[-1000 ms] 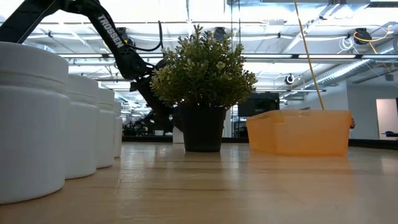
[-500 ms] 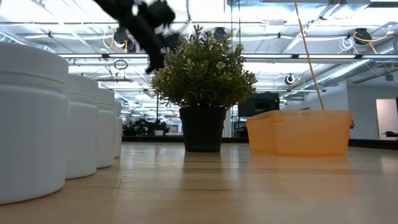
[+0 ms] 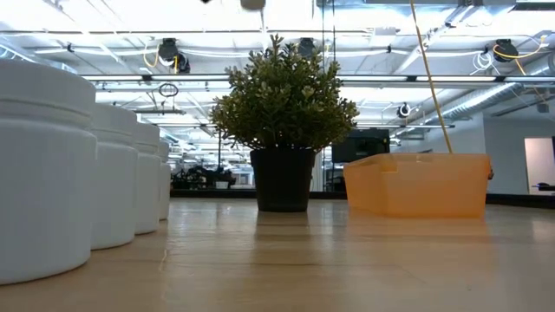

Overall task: Pick and place pill bottles into a basket
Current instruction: Put the white medicine bottle into the orange bin

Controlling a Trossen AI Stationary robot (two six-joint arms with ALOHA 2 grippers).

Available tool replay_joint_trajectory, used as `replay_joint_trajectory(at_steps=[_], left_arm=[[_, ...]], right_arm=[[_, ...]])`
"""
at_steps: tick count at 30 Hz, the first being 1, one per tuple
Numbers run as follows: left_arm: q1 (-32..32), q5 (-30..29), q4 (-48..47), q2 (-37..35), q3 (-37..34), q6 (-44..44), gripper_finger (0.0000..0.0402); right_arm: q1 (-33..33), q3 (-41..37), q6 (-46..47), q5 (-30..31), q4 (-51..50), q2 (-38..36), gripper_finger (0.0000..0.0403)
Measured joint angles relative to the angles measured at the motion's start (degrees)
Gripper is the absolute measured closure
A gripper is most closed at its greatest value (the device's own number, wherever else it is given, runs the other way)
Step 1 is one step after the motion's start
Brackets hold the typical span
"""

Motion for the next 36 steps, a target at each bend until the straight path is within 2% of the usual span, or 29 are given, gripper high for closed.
replay_joint_trajectory(at_steps=[4, 8, 11, 15, 20, 28, 31, 36], left_arm=[[-3.7, 1.2, -0.5, 0.0, 3.1, -2.2, 0.0222], [-6.2, 1.5, -2.2, 0.1, 3.4, -3.9, 0.0222], [-7.4, 1.3, -5.2, 0.1, 3.4, -5.3, 0.0222], [-9.0, 1.4, -8.2, 0.1, 3.4, -6.2, 0.0222], [-10.6, 3.0, -8.7, 0.1, 3.4, -6.7, 0.0222], [-12.7, 3.5, -11.0, 0.1, 3.4, -7.2, 0.0222], [-12.3, 2.2, -13.1, 0.1, 3.4, -8.3, 0.0222], [-11.5, -2.5, -16.0, 0.1, 3.3, -9.1, 0.0222]], right_arm=[[0.0, 12.5, -2.9, -3.2, -8.1, 8.3, 0.0105], [0.0, 22.9, -3.3, -9.9, -12.3, 16.7, 0.0102], [0.0, 29.4, -4.7, -11.8, -15.7, 22.1, 0.0102], [-0.5, 34.5, -6.8, -12.0, -17.3, 27.0, 0.0101], [-1.5, 35.6, -6.5, -15.1, -15.8, 30.9, 0.0101], [-1.7, 35.6, -9.7, -12.2, -16.8, 34.2, 0.0114], [-2.2, 35.6, -11.4, -7.1, -17.9, 34.2, 0.0118], [-3.5, 35.6, -15.9, 5.5, -20.8, 32.9, 0.0119]])
